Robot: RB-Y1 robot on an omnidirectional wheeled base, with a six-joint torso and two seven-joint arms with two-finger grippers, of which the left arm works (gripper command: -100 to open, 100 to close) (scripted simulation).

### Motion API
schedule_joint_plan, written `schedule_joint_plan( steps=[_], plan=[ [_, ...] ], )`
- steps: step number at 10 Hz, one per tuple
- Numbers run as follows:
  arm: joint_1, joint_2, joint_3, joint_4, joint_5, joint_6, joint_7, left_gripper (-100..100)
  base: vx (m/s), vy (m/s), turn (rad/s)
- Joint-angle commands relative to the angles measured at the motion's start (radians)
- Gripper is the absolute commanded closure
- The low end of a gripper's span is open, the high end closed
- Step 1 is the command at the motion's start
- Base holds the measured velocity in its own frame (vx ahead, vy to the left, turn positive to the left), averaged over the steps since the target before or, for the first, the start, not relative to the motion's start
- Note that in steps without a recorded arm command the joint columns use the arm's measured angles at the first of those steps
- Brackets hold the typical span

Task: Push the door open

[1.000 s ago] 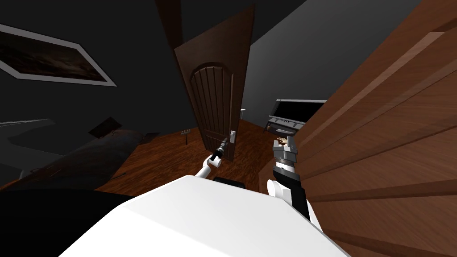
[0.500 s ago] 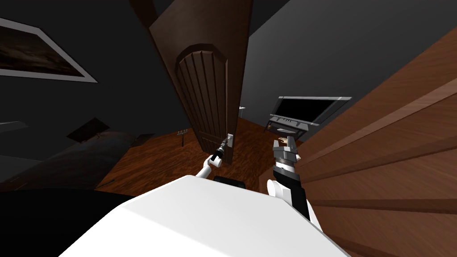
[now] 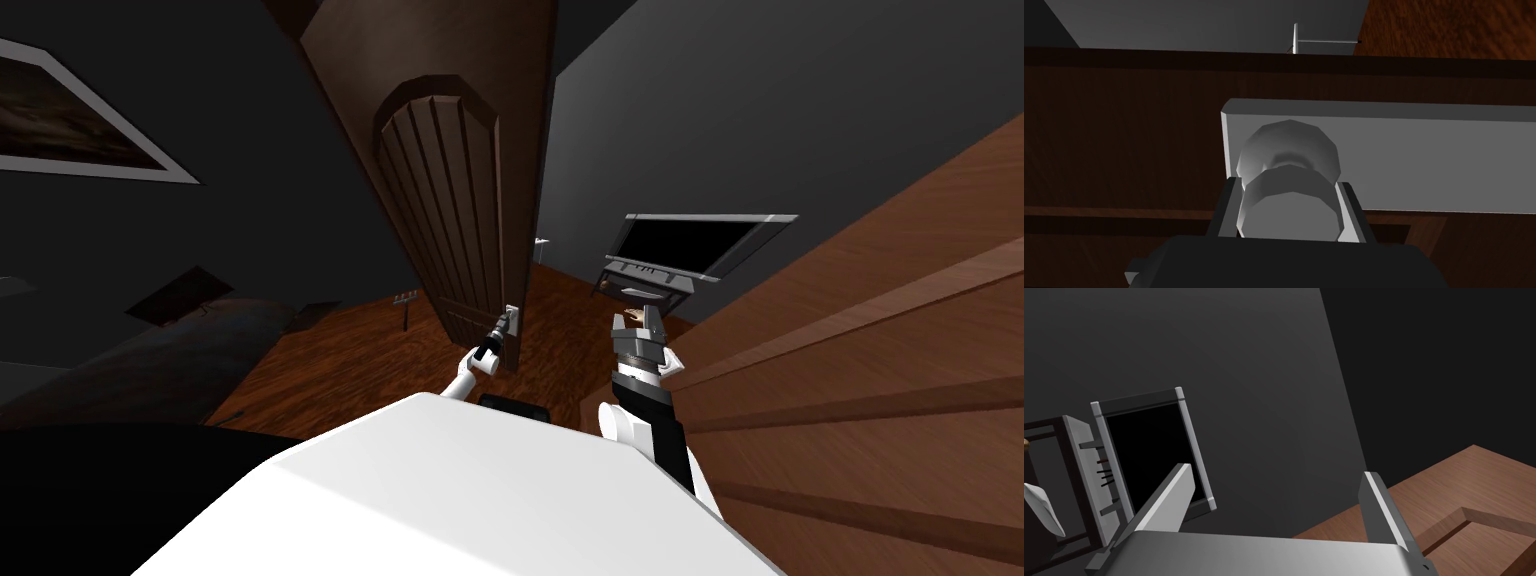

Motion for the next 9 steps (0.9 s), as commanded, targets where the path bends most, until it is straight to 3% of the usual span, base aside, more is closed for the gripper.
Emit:
schedule_joint_plan(
  steps=[1,5,9],
  plan=[
    [0.003,0.000,-0.001,0.002,0.000,0.002,0.000,100,-0.029,0.008,-0.003],
    [0.010,0.006,-0.007,0.000,0.002,0.005,-0.004,100,0.019,-0.003,0.038],
    [0.022,0.017,-0.024,-0.013,0.010,0.008,-0.014,100,0.209,-0.035,0.189]
  ],
)
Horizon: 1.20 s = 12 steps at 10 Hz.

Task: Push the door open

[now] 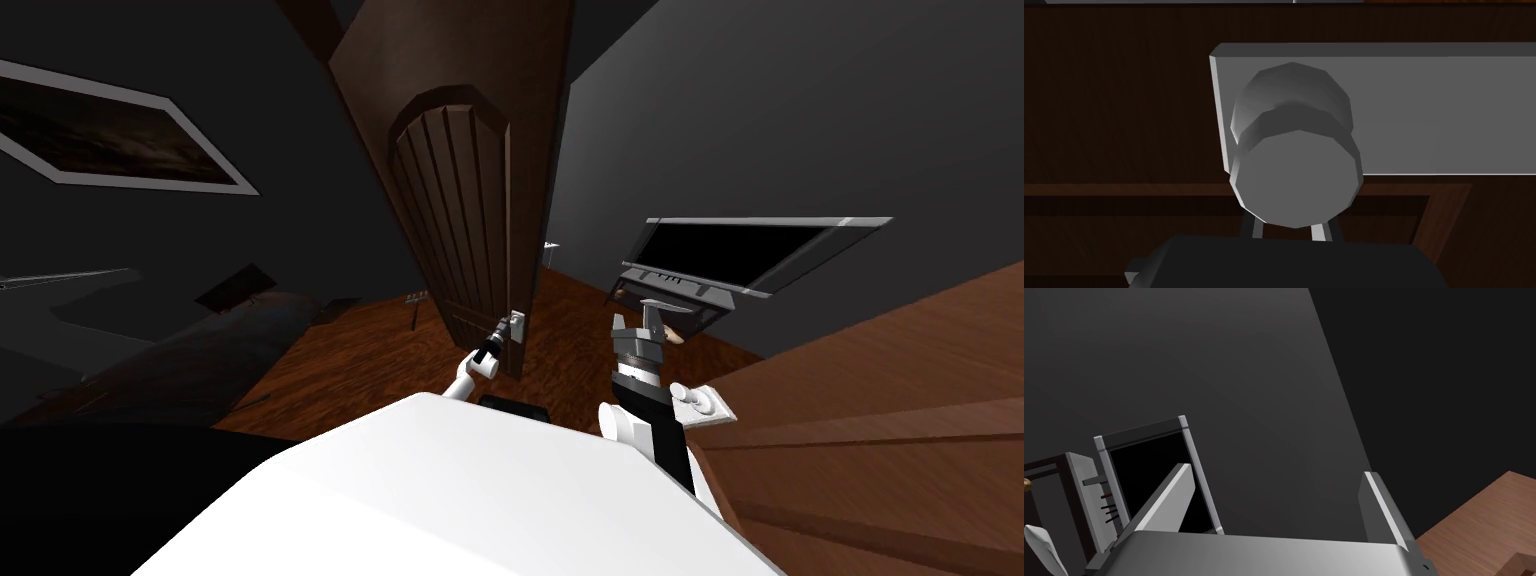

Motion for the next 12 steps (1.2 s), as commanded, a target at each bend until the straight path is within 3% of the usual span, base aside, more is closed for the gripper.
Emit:
schedule_joint_plan(
  steps=[1,2,4,6,8,10,11,12],
  plan=[
    [-0.004,0.009,0.000,0.000,0.006,-0.009,-0.004,100,0.212,-0.011,0.283],
    [0.005,0.023,-0.008,-0.009,0.002,-0.002,-0.008,-100,0.006,0.038,0.082],
    [0.012,0.028,-0.014,-0.016,0.001,0.001,-0.011,-100,-0.163,0.076,-0.014],
    [0.021,0.019,-0.025,-0.027,0.000,0.005,-0.016,-100,-0.213,0.086,0.017],
    [0.034,-0.023,-0.039,-0.041,-0.002,0.010,-0.023,-100,-0.278,0.022,0.031],
    [0.038,-0.047,-0.043,-0.046,-0.002,0.012,-0.026,-100,-0.184,-0.011,0.005],
    [0.037,-0.035,-0.042,-0.045,-0.001,0.013,-0.022,-100,-0.062,-0.026,0.001],
    [0.034,-0.007,-0.038,-0.038,-0.003,0.006,-0.026,-100,0.124,-0.004,-0.031]
  ],
)
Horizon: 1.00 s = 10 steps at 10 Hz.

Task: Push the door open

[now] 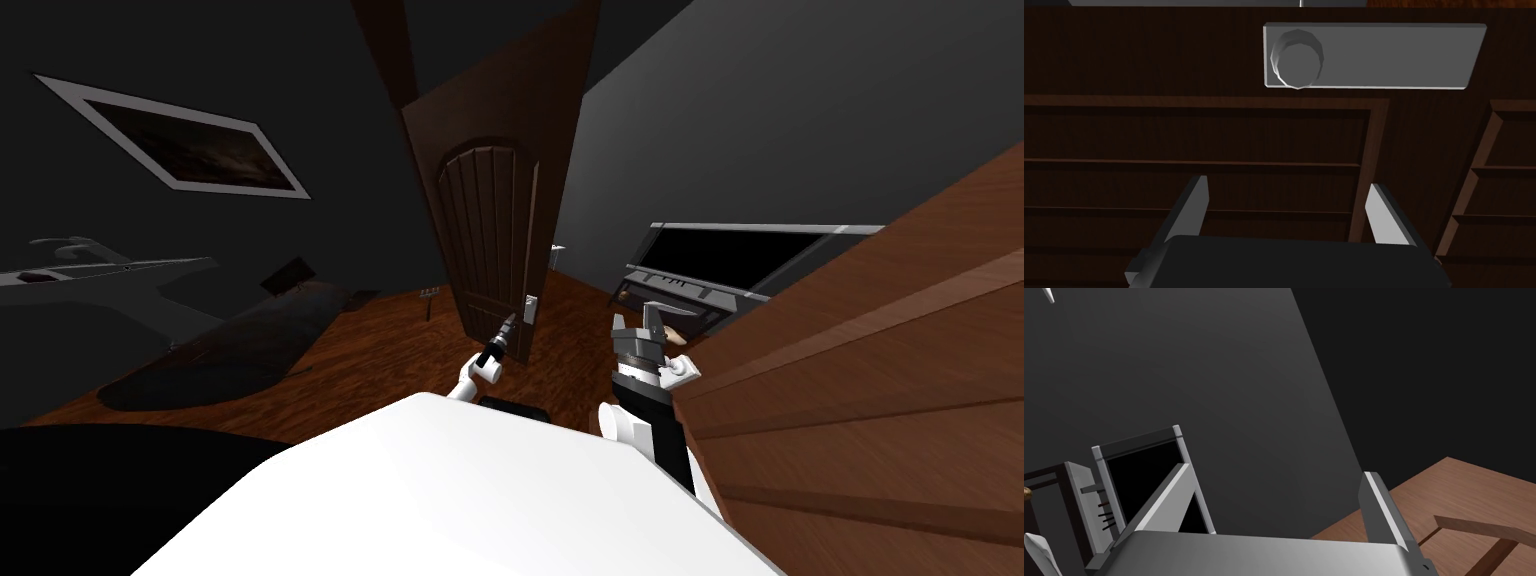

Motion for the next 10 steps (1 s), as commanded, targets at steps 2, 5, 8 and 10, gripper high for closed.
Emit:
schedule_joint_plan(
  steps=[2,5,8,10],
  plan=[
    [-0.001,0.028,0.006,-0.002,-0.002,-0.003,-0.004,-100,0.222,-0.031,-0.017],
    [-0.007,0.014,0.015,0.008,-0.005,-0.011,-0.010,-100,0.246,-0.076,-0.018],
    [-0.012,-0.035,0.021,0.016,-0.007,-0.018,-0.014,-100,0.157,-0.131,-0.018],
    [-0.012,-0.025,0.021,0.017,-0.007,-0.018,-0.014,100,0.019,-0.028,0.002]
  ],
)
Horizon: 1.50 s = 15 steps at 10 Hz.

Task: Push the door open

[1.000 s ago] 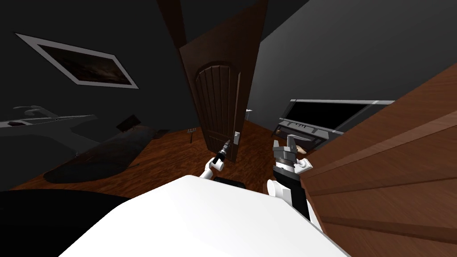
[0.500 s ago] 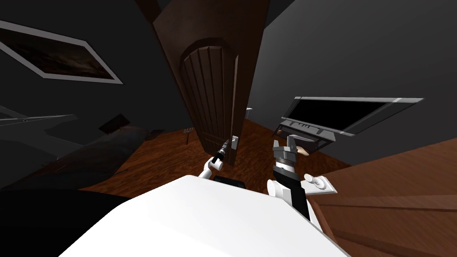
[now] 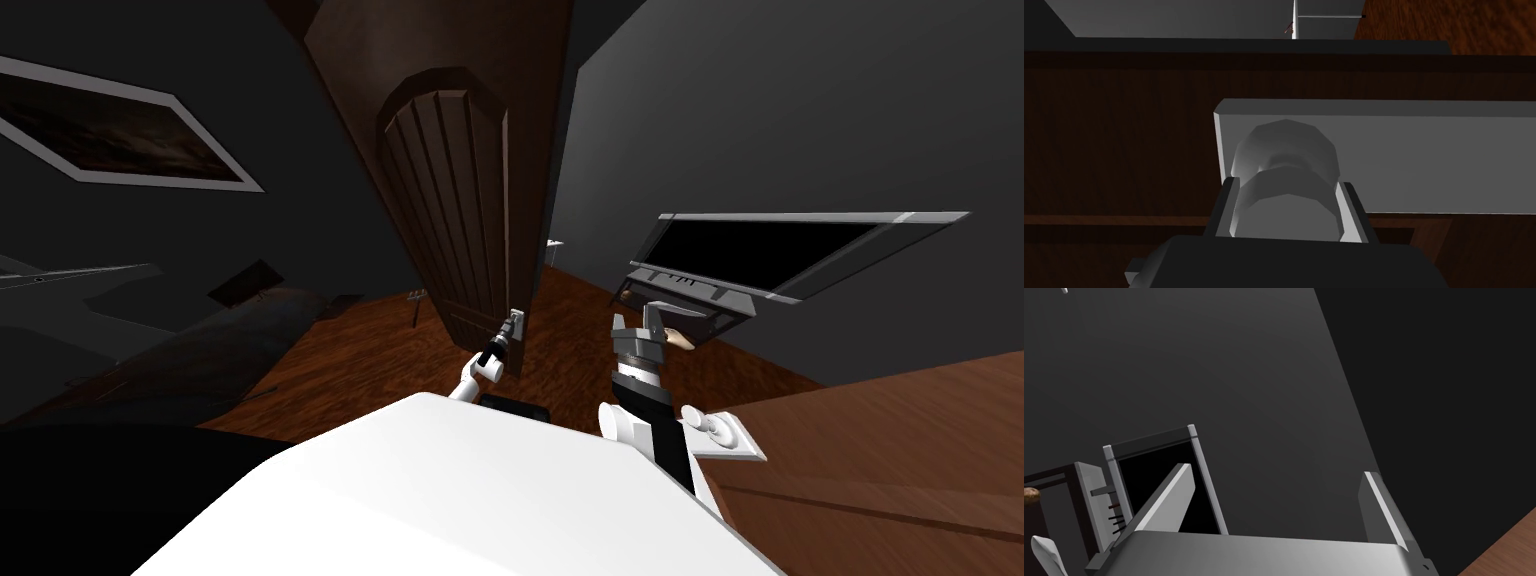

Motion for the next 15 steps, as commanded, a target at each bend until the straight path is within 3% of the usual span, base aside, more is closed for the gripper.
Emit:
schedule_joint_plan(
  steps=[1,5,6,11,12,15],
  plan=[
    [0.001,0.001,0.000,0.001,0.000,0.000,0.000,100,-0.016,0.022,-0.016],
    [0.001,0.001,0.000,0.001,0.000,0.000,0.000,100,-0.008,0.007,-0.003],
    [0.017,0.019,-0.029,-0.012,0.013,0.004,-0.017,100,0.087,-0.020,0.148],
    [0.058,0.051,-0.102,-0.052,0.051,0.008,-0.062,100,0.148,-0.015,0.222],
    [0.065,0.068,-0.104,-0.061,0.047,0.012,-0.056,-100,0.013,0.022,0.091],
    [0.077,0.074,-0.116,-0.075,0.050,0.017,-0.058,-100,-0.133,0.093,0.007]
  ],
)
